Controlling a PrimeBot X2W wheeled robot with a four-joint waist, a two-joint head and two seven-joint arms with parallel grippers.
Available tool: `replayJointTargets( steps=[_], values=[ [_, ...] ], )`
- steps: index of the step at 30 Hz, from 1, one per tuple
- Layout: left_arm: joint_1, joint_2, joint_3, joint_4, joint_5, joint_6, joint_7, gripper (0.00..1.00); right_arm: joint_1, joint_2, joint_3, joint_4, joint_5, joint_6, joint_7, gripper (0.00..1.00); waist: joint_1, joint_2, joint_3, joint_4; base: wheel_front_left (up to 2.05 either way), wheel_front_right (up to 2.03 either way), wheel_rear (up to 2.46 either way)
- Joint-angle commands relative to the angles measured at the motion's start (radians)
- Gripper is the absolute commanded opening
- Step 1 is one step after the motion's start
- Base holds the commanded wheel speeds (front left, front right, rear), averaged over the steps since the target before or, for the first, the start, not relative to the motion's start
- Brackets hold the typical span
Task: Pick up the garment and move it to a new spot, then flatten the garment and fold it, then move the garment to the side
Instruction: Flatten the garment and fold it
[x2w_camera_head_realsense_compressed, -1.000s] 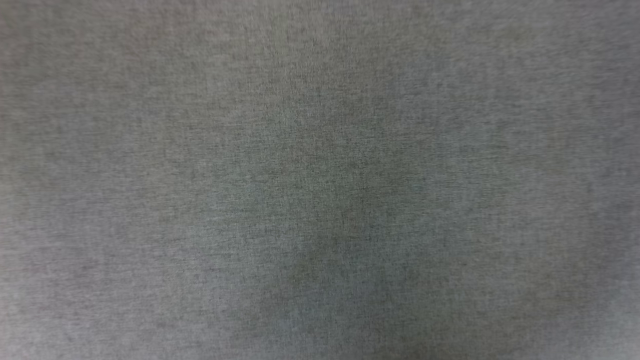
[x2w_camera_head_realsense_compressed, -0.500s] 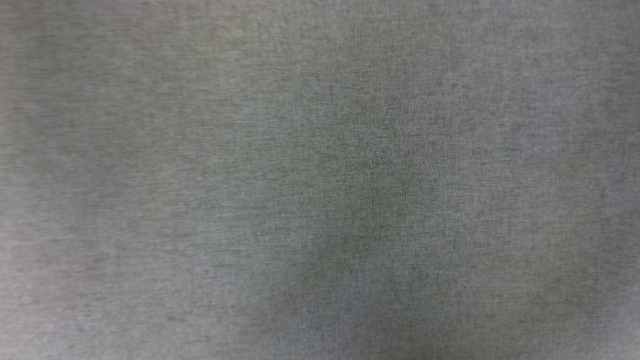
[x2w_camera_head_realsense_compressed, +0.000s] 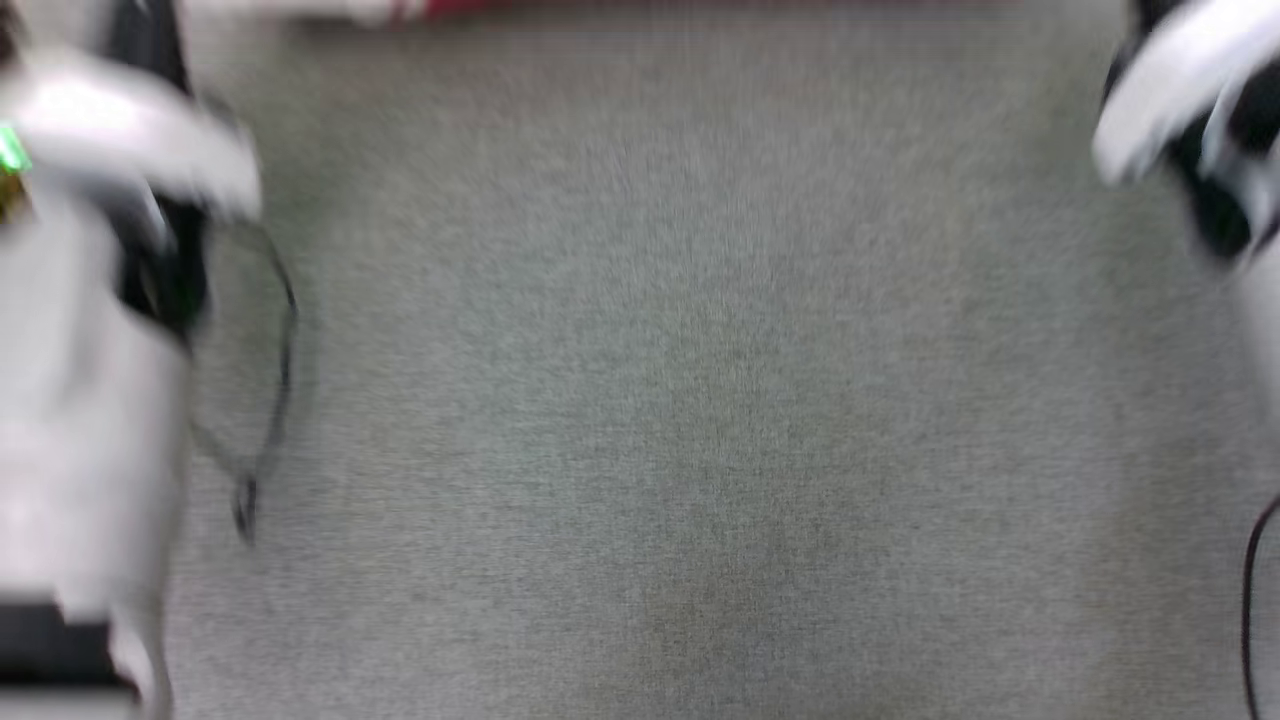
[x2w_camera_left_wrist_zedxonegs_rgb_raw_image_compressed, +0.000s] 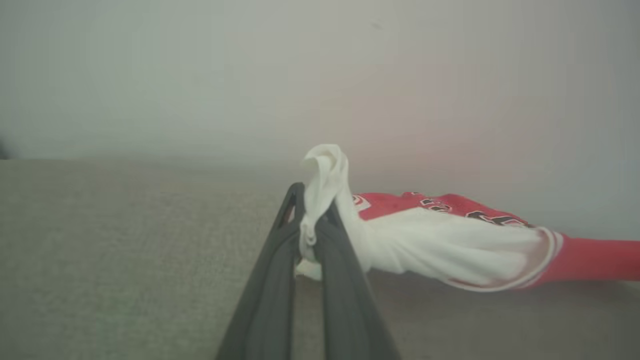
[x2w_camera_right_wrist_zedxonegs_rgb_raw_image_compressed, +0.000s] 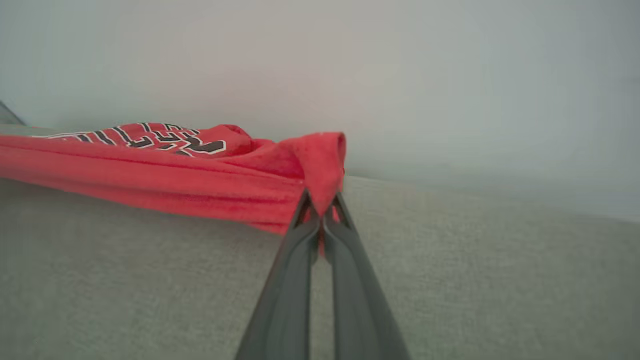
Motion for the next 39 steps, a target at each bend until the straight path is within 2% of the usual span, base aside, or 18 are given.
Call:
replayJointTargets(
  steps=[1,3,6,10,15,21,27,30,33,39],
  values=[
    [0.062,0.017,0.009,-0.01,-0.003,0.003,-0.007,0.0,0.052,-0.032,0.002,-0.012,0.003,-0.002,-0.006,0.0,0.0001,0.0,-0.11,0.012,0.0,0.0,0.0],
    [0.181,0.007,0.014,-0.051,-0.018,0.004,-0.008,0.0,0.158,-0.049,0.0,-0.036,0.027,-0.003,0.004,0.0,0.0001,0.0,-0.166,0.015,0.0,0.0,0.0],
    [0.354,0.005,0.019,-0.128,-0.021,0.04,-0.007,0.0,0.303,-0.067,-0.007,-0.085,0.055,-0.004,0.032,0.0,0.0001,0.0,-0.24,0.016,0.0,0.0,0.0],
    [0.561,0.01,0.011,-0.256,-0.023,0.097,0.024,0.0,0.499,-0.095,-0.053,-0.159,0.063,-0.004,0.074,0.0,0.0001,0.0,-0.32,0.021,0.0,0.0,0.0],
    [0.808,0.029,0.015,-0.449,-0.038,0.186,0.105,0.0,0.752,-0.084,-0.149,-0.292,0.052,-0.007,0.165,0.0,0.0001,0.0,-0.397,0.021,0.0,0.0,0.0],
    [1.076,0.054,0.045,-0.676,-0.068,0.295,0.188,0.0,1.065,-0.019,-0.327,-0.516,-0.008,-0.008,0.306,0.0,0.0001,0.0,-0.475,0.017,0.0,0.0,0.0],
    [1.247,0.06,0.058,-0.855,-0.09,0.371,0.25,0.0,1.31,0.117,-0.471,-0.806,-0.101,-0.007,0.495,0.0,0.0001,0.0,-0.509,0.016,0.0,0.0,0.0],
    [1.277,0.065,0.054,-0.913,-0.086,0.389,0.27,0.0,1.37,0.178,-0.498,-0.919,-0.133,-0.003,0.573,0.0,0.0001,0.0,-0.508,0.014,0.0,0.0,0.0],
    [1.259,0.073,0.036,-0.942,-0.081,0.388,0.294,0.0,1.373,0.202,-0.513,-0.984,-0.166,-0.002,0.622,0.0,0.0001,0.0,-0.503,0.014,0.0,0.0,0.0],
    [1.163,0.083,-0.01,-0.919,-0.076,0.352,0.344,0.0,1.291,0.211,-0.503,-0.985,-0.196,-0.002,0.661,0.0,0.0001,0.0,-0.468,0.016,0.0,0.0,0.0]
  ],
)
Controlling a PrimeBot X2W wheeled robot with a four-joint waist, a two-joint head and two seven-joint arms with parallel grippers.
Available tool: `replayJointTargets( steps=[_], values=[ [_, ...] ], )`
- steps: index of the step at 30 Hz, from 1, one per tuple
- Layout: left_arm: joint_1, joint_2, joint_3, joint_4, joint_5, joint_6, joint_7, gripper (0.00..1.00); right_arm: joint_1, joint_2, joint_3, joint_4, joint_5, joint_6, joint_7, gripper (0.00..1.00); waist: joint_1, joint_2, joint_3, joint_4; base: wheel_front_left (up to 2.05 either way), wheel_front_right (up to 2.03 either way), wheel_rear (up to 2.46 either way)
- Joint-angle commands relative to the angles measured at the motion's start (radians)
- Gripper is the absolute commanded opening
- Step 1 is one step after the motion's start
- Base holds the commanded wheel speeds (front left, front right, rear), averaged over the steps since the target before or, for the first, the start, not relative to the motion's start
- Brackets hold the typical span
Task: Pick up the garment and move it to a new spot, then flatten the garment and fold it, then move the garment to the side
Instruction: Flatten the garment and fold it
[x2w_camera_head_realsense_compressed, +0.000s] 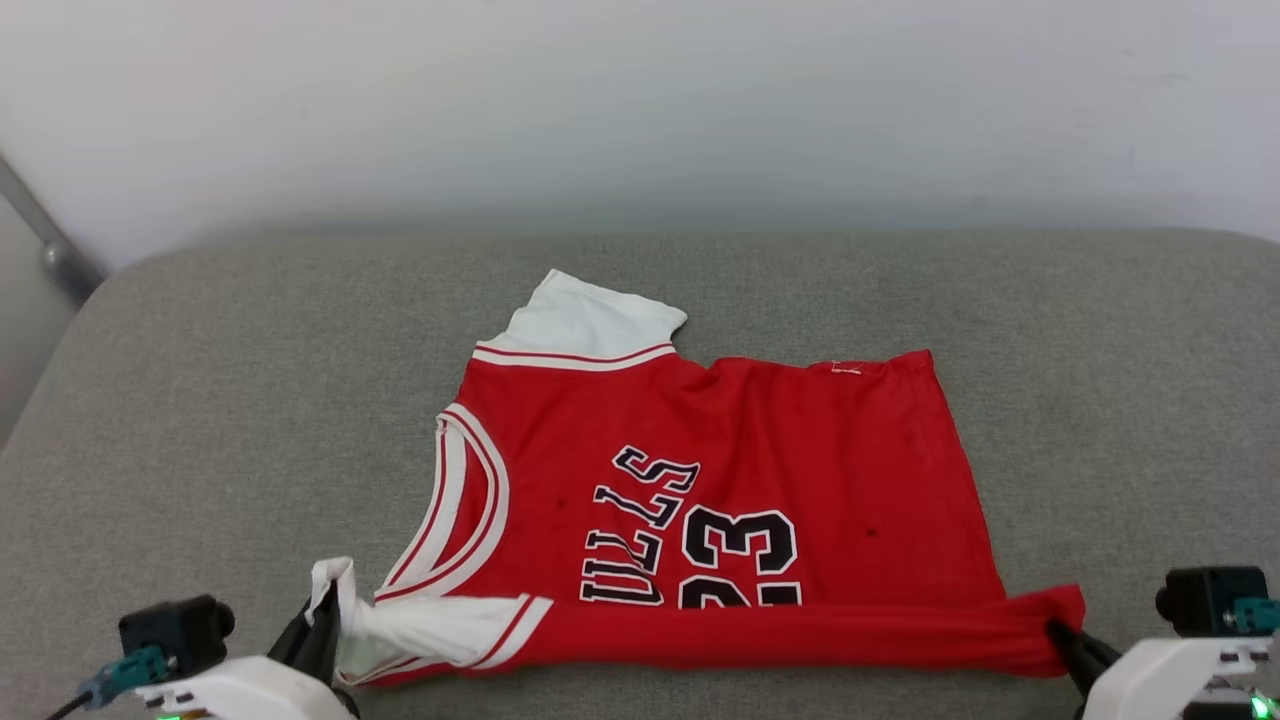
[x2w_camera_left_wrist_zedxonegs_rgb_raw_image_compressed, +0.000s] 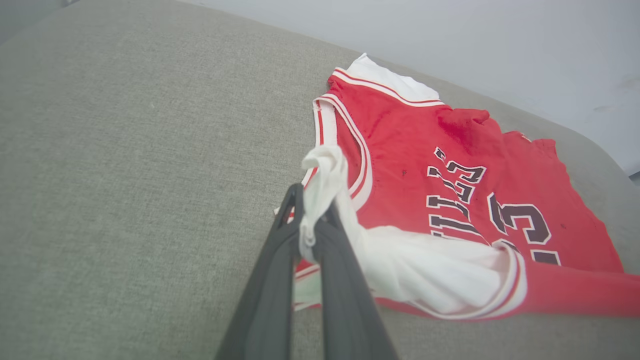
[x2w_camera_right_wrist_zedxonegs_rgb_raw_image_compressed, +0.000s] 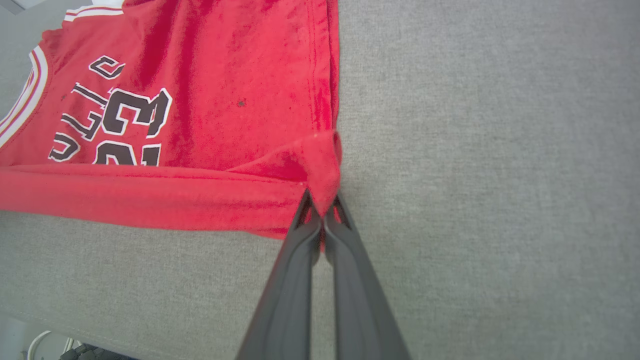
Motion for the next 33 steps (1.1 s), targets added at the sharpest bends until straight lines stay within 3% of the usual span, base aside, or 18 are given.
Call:
replayJointTargets(
  steps=[1,9,18,19,20,22,23,24,33],
  values=[
    [-0.017,0.003,0.002,0.007,-0.004,-0.003,0.001,0.0,-0.018,-0.004,-0.001,0.007,-0.008,-0.002,0.002,0.0,0.0,-0.0001,0.017,-0.001,0.0,0.0,0.0],
    [-0.226,-0.016,-0.055,0.165,0.003,-0.09,0.024,0.0,-0.224,-0.037,0.066,0.173,0.002,-0.002,-0.003,0.0,0.0,-0.0001,0.113,-0.007,0.0,0.0,0.0],
    [-0.401,-0.044,-0.088,0.331,0.015,-0.164,0.003,0.0,-0.403,-0.072,0.143,0.363,0.011,-0.001,-0.101,0.0,0.0,-0.0001,0.195,-0.014,0.0,0.0,0.0],
    [-0.413,-0.048,-0.094,0.351,0.013,-0.172,0.006,0.0,-0.416,-0.072,0.153,0.385,0.013,-0.001,-0.116,0.11,0.0,-0.0001,0.201,-0.015,0.0,0.0,0.0],
    [-0.424,-0.053,-0.102,0.37,0.007,-0.182,0.014,0.0,-0.429,-0.073,0.162,0.406,0.015,-0.001,-0.133,0.39,0.0,-0.0001,0.208,-0.017,0.0,0.0,0.0],
    [-0.444,-0.064,-0.113,0.407,-0.001,-0.197,0.026,0.36,-0.445,-0.075,0.188,0.45,0.024,-0.001,-0.156,1.0,0.0,-0.0001,0.213,-0.019,0.0,0.0,0.0],
    [-0.451,-0.07,-0.118,0.423,-0.007,-0.203,0.028,0.55,-0.453,-0.077,0.2,0.467,0.028,-0.001,-0.172,1.0,0.0,-0.0001,0.215,-0.019,0.0,0.0,0.0],
    [-0.455,-0.074,-0.121,0.439,-0.01,-0.208,0.031,0.98,-0.457,-0.079,0.21,0.483,0.034,-0.001,-0.187,1.0,0.0,-0.0001,0.214,-0.02,0.0,0.0,0.0],
    [-0.452,-0.076,-0.108,0.522,-0.018,-0.216,-0.016,1.0,-0.407,-0.099,0.229,0.462,0.032,-0.001,-0.428,1.0,0.0,-0.0001,0.128,-0.017,0.0,0.0,0.0]
  ],
)
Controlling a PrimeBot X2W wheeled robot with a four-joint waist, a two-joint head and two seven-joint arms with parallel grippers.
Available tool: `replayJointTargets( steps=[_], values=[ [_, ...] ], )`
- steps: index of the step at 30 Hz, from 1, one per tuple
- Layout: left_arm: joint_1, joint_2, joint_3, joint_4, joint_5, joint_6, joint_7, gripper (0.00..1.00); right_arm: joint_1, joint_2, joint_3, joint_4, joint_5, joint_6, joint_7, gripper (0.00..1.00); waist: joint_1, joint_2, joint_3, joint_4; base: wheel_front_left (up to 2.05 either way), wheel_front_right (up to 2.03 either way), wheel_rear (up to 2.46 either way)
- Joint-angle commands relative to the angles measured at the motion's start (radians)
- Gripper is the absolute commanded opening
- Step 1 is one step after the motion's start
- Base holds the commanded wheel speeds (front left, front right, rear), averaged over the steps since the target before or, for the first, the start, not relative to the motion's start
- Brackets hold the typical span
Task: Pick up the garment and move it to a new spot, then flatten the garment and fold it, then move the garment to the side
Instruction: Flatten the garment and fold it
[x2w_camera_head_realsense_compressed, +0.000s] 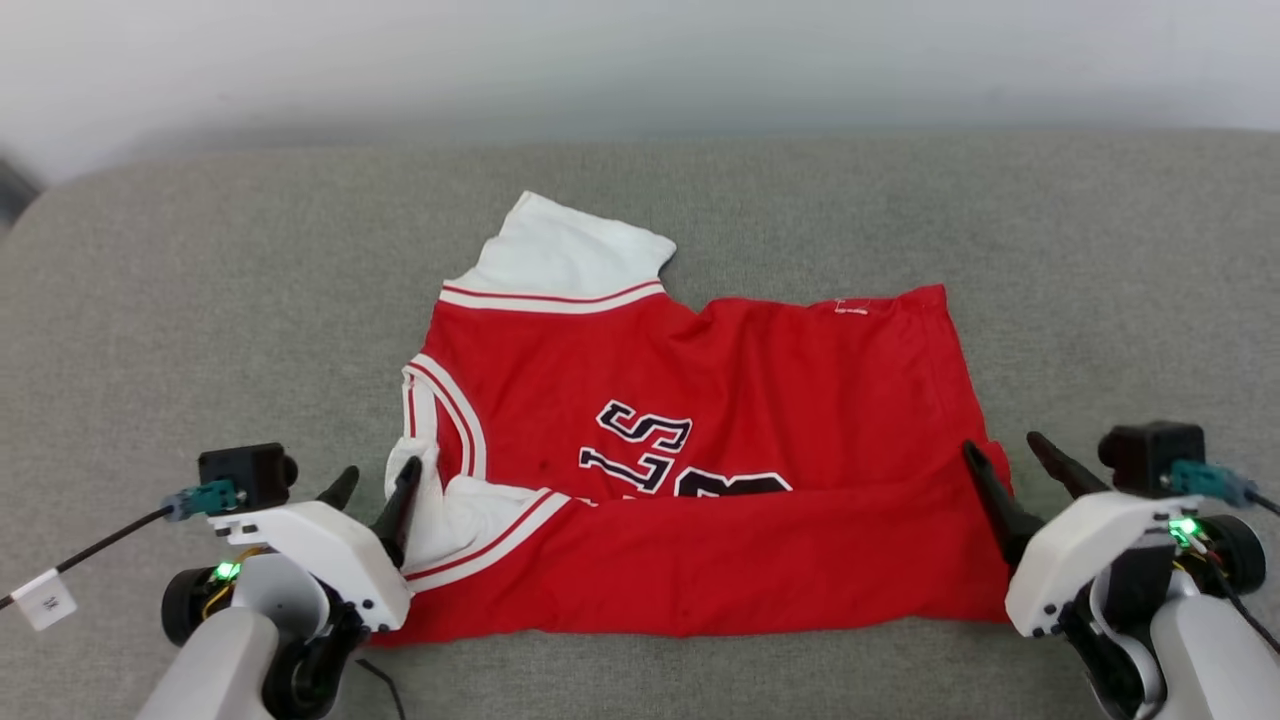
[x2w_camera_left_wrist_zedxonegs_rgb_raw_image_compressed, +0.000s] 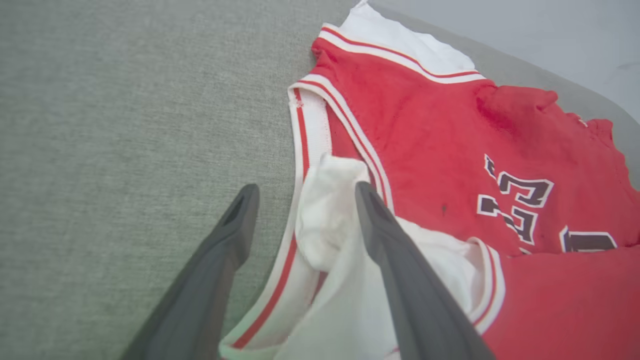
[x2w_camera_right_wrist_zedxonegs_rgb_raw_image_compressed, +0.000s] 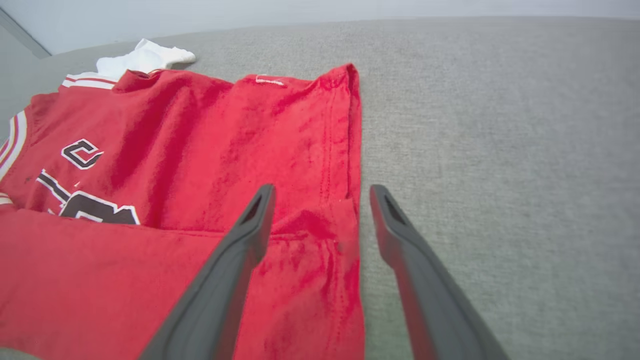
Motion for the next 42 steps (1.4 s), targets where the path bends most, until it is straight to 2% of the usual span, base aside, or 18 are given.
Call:
replayJointTargets(
  steps=[1,6,10,17,22,26,30,36,37,38,39,42],
  values=[
    [0.013,0.015,0.008,-0.001,-0.004,0.002,-0.006,1.0,0.037,-0.001,-0.005,-0.027,-0.008,-0.001,-0.051,1.0,-0.0001,-0.0001,-0.047,-0.001,0.0,0.0,0.0],
    [0.051,0.068,0.026,-0.048,-0.013,0.024,0.038,1.0,0.111,0.014,-0.042,-0.106,-0.047,-0.001,-0.16,1.0,-0.0001,-0.0001,-0.114,-0.014,0.0,0.0,0.0],
    [0.084,0.128,0.034,-0.128,-0.017,0.051,0.111,1.0,0.17,0.034,-0.078,-0.191,-0.11,-0.001,-0.207,1.0,-0.0001,-0.0001,-0.142,-0.028,0.0,0.0,0.0],
    [0.149,0.24,0.006,-0.266,-0.061,0.058,0.339,1.0,0.263,0.083,-0.101,-0.328,-0.174,-0.001,-0.204,1.0,-0.0001,-0.0001,-0.145,-0.06,0.0,0.0,0.0],
    [0.214,0.284,-0.008,-0.315,-0.131,0.066,0.492,1.0,0.294,0.101,-0.093,-0.393,-0.184,-0.001,-0.188,1.0,-0.0001,-0.0001,-0.127,-0.085,0.0,0.0,0.0],
    [0.241,0.288,-0.012,-0.304,-0.15,0.083,0.531,1.0,0.299,0.109,-0.088,-0.421,-0.186,-0.001,-0.176,1.0,-0.0001,-0.0001,-0.104,-0.099,0.0,0.0,0.0],
    [0.219,0.262,-0.021,-0.266,-0.168,0.088,0.547,1.0,0.29,0.11,-0.086,-0.435,-0.181,-0.001,-0.168,1.0,-0.0001,-0.0001,-0.079,-0.107,0.0,0.0,0.0],
    [0.184,0.186,-0.07,-0.16,-0.208,0.054,0.6,1.0,0.279,0.097,-0.098,-0.446,-0.162,-0.001,-0.141,1.0,-0.0001,-0.0001,-0.046,-0.111,0.0,0.0,0.0],
    [0.183,0.172,-0.076,-0.145,-0.22,0.044,0.607,0.75,0.281,0.095,-0.103,-0.445,-0.157,-0.001,-0.132,1.0,-0.0001,-0.0001,-0.044,-0.11,0.0,0.0,0.0],
    [0.18,0.162,-0.081,-0.133,-0.227,0.037,0.614,0.28,0.282,0.09,-0.11,-0.448,-0.151,-0.001,-0.125,1.0,-0.0001,-0.0001,-0.044,-0.11,0.0,0.0,0.0],
    [0.177,0.157,-0.085,-0.124,-0.229,0.03,0.614,0.0,0.282,0.086,-0.119,-0.451,-0.144,-0.001,-0.113,1.0,-0.0001,-0.0001,-0.043,-0.108,0.0,0.0,0.0],
    [0.17,0.146,-0.085,-0.109,-0.239,0.016,0.609,0.0,0.286,0.082,-0.136,-0.449,-0.12,-0.001,-0.079,1.0,-0.0001,-0.0001,-0.044,-0.103,0.0,0.0,0.0]
  ],
)
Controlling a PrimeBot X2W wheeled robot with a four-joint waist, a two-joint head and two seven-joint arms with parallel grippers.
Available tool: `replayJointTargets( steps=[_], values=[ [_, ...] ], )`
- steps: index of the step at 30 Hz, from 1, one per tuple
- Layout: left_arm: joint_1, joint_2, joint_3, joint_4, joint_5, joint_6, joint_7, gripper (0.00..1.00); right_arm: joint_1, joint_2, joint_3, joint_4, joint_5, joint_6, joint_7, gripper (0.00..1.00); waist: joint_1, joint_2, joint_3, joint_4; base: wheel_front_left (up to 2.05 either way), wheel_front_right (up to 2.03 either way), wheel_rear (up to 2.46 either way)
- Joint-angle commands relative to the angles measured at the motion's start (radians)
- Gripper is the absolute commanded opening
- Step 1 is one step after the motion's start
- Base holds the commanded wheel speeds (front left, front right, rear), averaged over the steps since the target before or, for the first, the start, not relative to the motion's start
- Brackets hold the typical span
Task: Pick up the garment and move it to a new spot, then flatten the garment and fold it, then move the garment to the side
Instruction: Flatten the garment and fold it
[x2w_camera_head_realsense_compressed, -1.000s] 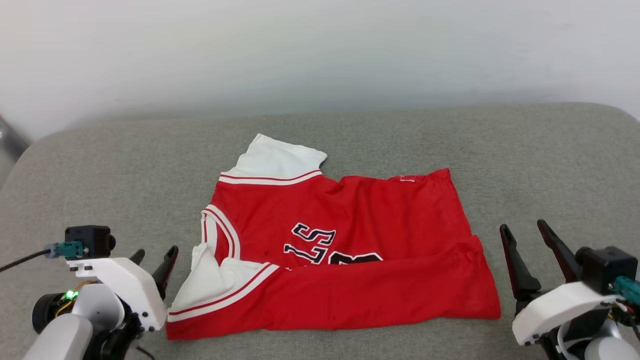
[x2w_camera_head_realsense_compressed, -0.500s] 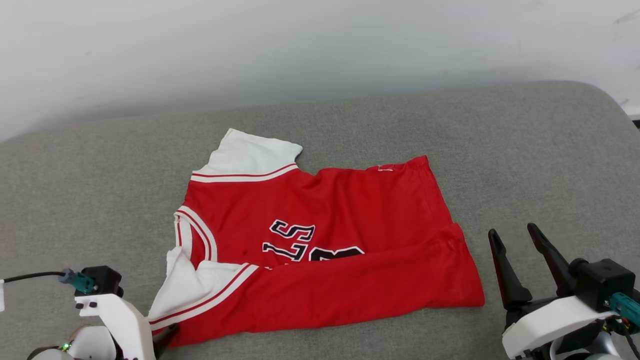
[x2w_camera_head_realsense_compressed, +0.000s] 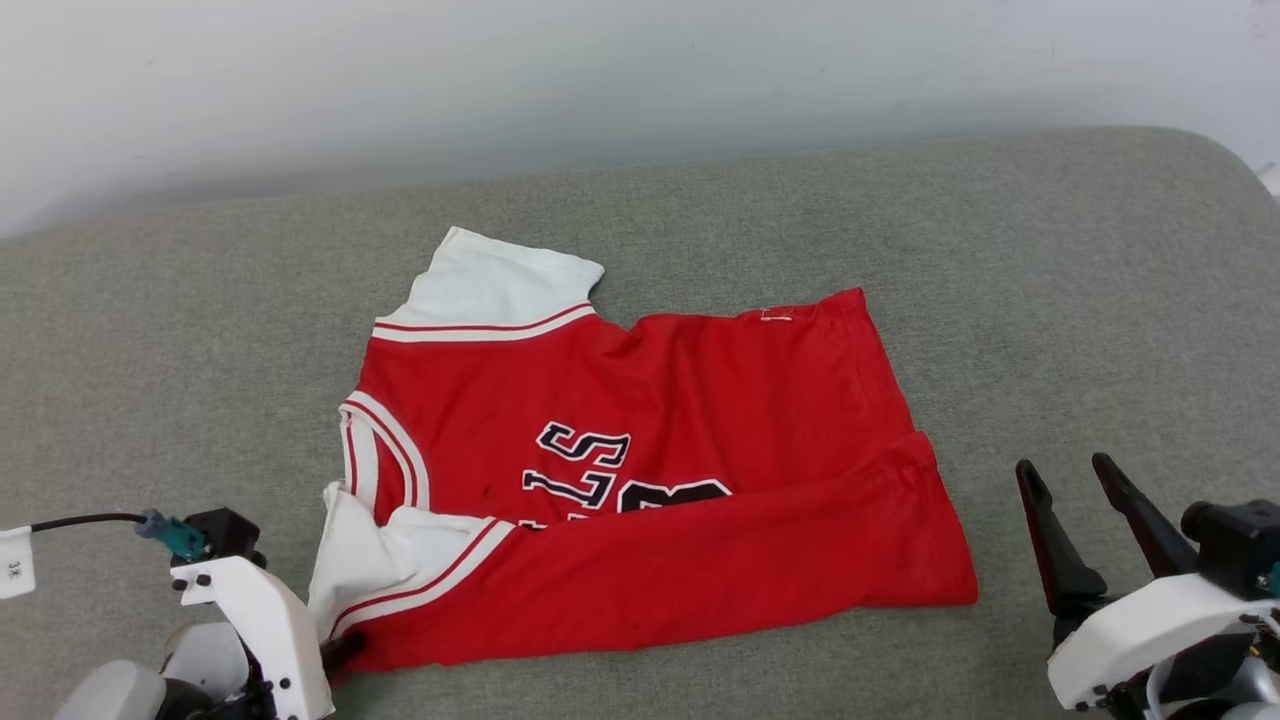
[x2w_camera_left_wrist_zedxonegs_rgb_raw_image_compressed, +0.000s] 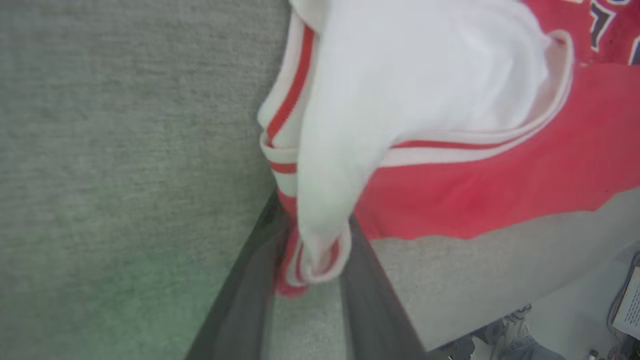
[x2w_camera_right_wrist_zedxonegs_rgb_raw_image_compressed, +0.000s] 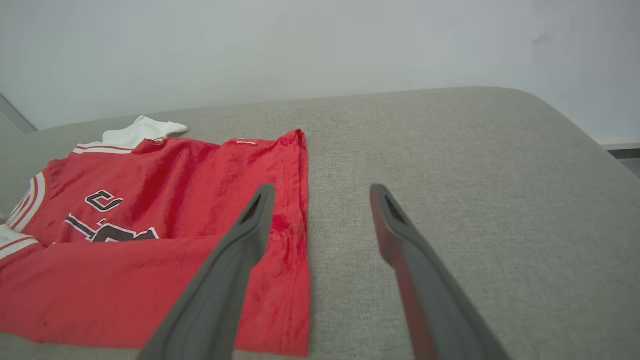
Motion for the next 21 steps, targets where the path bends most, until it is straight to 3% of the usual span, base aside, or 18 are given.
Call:
replayJointTargets(
  steps=[1,5,13,17,21],
  values=[
    [0.029,-0.066,-0.047,0.031,-0.01,-0.016,0.007,0.0,-0.001,-0.009,-0.008,-0.002,0.017,0.0,0.024,1.0,0.0002,-0.0001,-0.002,0.006,0.0,0.0,0.0],
    [0.012,-0.046,-0.028,0.034,-0.007,-0.03,-0.018,0.0,-0.007,-0.041,-0.039,0.027,0.084,0.0,0.155,1.0,0.0002,-0.0001,-0.01,0.025,0.0,0.0,0.0],
    [-0.028,-0.002,-0.006,-0.065,0.008,-0.03,-0.026,0.0,-0.059,-0.11,-0.058,0.125,0.197,0.0,0.577,1.0,0.0002,-0.0001,0.004,0.078,0.0,0.0,0.0],
    [-0.049,0.009,-0.009,-0.139,0.021,-0.022,-0.015,0.0,-0.101,-0.087,-0.043,0.148,0.217,0.0,0.687,1.0,0.0002,-0.0001,0.035,0.107,0.0,0.0,0.0],
    [-0.067,0.016,-0.016,-0.201,0.034,-0.009,0.001,0.0,-0.152,-0.066,-0.017,0.186,0.231,0.0,0.722,1.0,0.0002,-0.0001,0.066,0.128,0.0,0.0,0.0]
  ],
)
